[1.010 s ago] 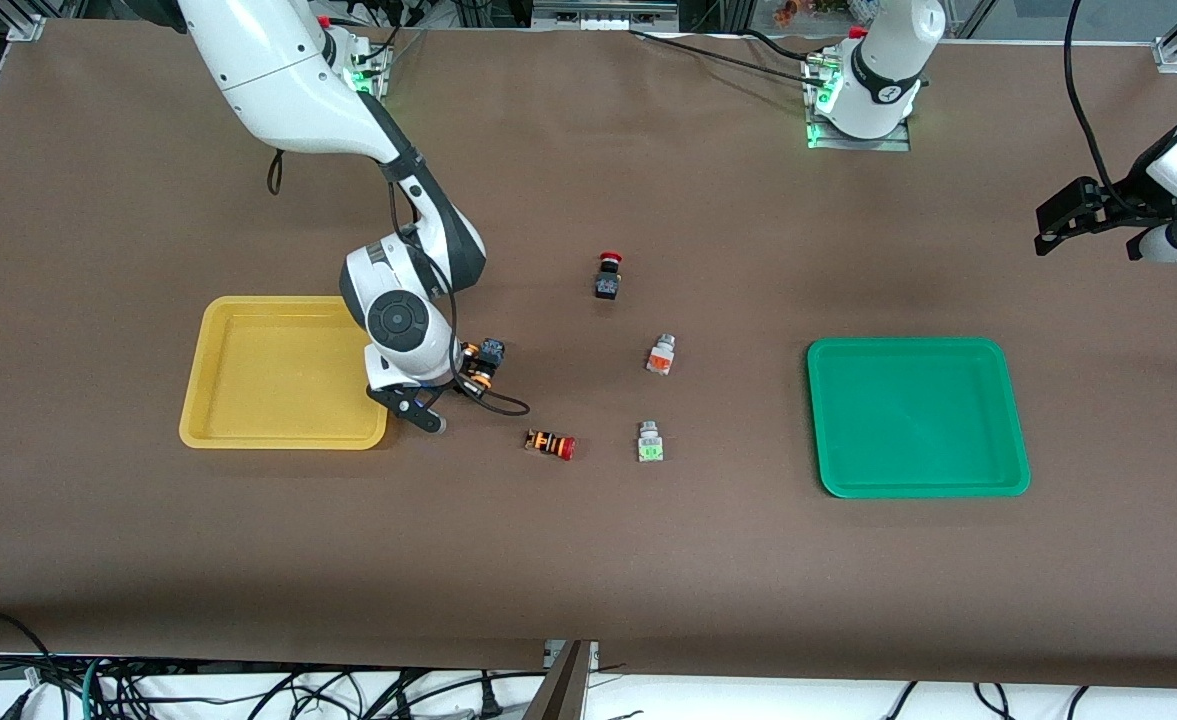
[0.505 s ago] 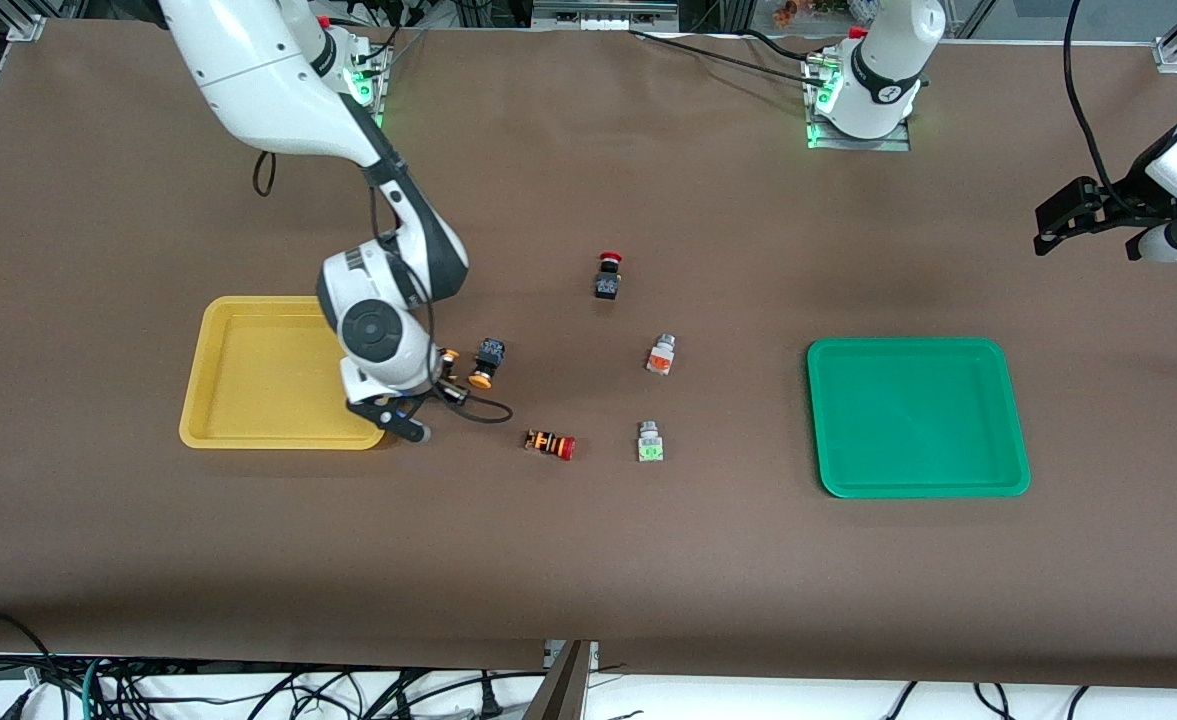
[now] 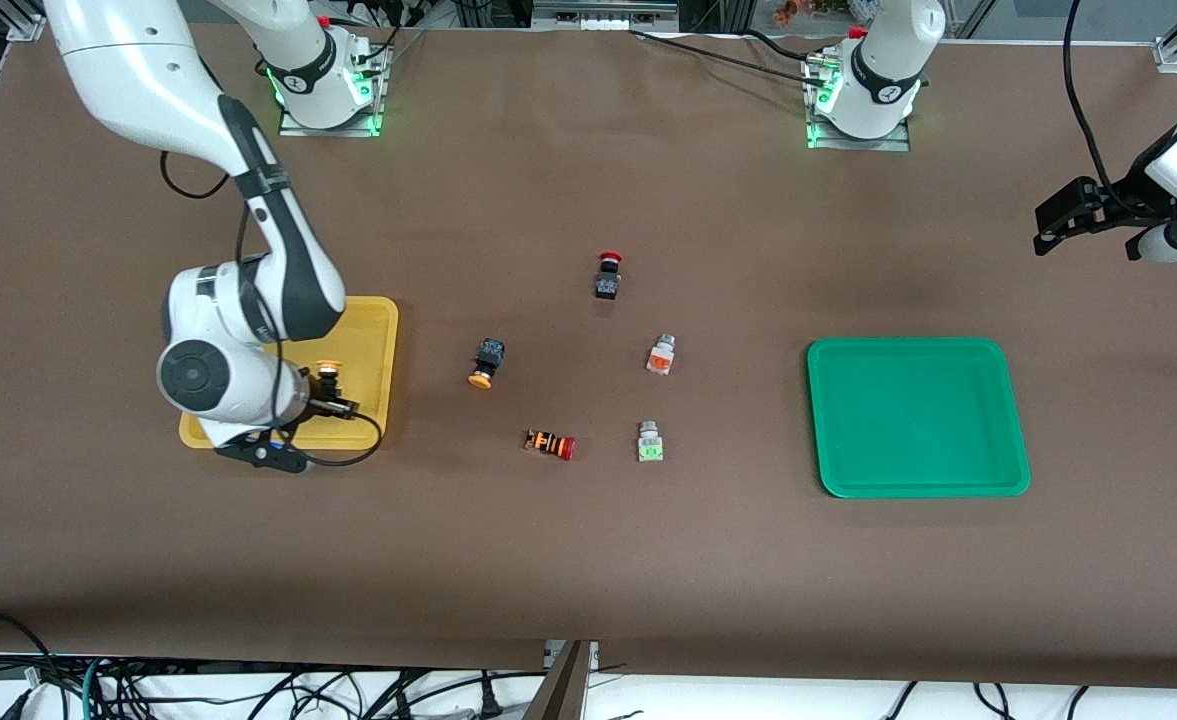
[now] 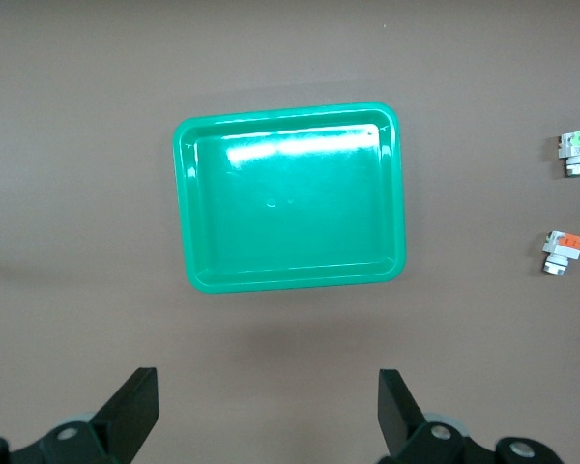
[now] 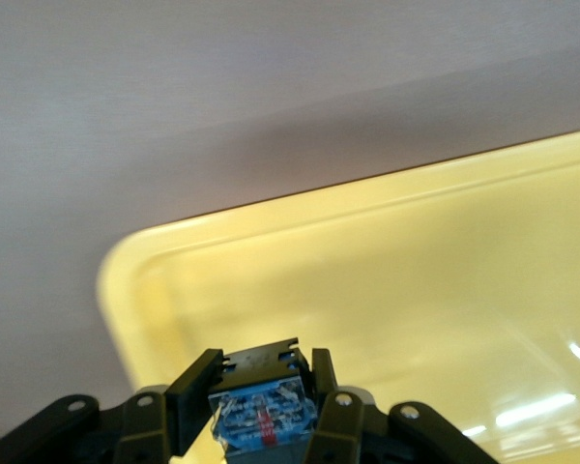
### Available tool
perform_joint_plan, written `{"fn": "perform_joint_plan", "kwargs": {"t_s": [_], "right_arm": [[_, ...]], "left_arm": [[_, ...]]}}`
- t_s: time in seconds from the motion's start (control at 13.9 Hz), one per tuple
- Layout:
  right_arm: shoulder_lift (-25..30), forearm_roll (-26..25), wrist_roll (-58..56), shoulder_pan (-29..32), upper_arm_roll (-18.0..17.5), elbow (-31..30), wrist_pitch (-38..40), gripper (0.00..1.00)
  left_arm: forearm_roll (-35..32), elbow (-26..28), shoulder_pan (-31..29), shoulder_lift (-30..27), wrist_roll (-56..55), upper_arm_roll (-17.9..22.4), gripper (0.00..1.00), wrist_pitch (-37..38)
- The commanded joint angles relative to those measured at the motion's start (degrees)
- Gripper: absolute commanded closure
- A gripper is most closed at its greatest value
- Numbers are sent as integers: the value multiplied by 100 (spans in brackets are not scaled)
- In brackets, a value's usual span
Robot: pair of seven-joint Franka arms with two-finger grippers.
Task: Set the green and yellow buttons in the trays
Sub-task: 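Carry the button into the yellow tray and open the right gripper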
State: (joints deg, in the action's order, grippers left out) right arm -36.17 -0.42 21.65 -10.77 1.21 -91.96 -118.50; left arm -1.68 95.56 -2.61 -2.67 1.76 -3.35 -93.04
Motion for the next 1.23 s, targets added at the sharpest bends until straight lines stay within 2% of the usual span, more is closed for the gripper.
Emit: {"fn": "perform_joint_plan", "kwargs": {"t_s": [0.0,0.14,0.22,0.36,0.58,0.94,1.15], "right_arm": [[39,-10,-748,417,-68,-295,-33,93],[83,16,-1126,646,-68,-497,-50,82],[127,25,-1302,716,-59,-594,-111,80],[197,16,-1584,866,2,-787,-261,53],[233,16,-1647,937,64,-841,-261,3],[364,25,-1341,884,-58,-771,-226,1],[426,16,-131,849,-611,-683,-244,1]], "left_arm": [[10,-196,-38,91,149,-43,0,128],[10,-205,-38,91,149,-52,0,128],[10,-196,-38,91,149,-52,0,128],[10,-205,-38,91,141,-70,0,146],[1,-205,-38,91,141,-78,0,146],[10,-205,-38,91,141,-78,0,164],[71,-179,-47,144,106,-113,0,155]]}}
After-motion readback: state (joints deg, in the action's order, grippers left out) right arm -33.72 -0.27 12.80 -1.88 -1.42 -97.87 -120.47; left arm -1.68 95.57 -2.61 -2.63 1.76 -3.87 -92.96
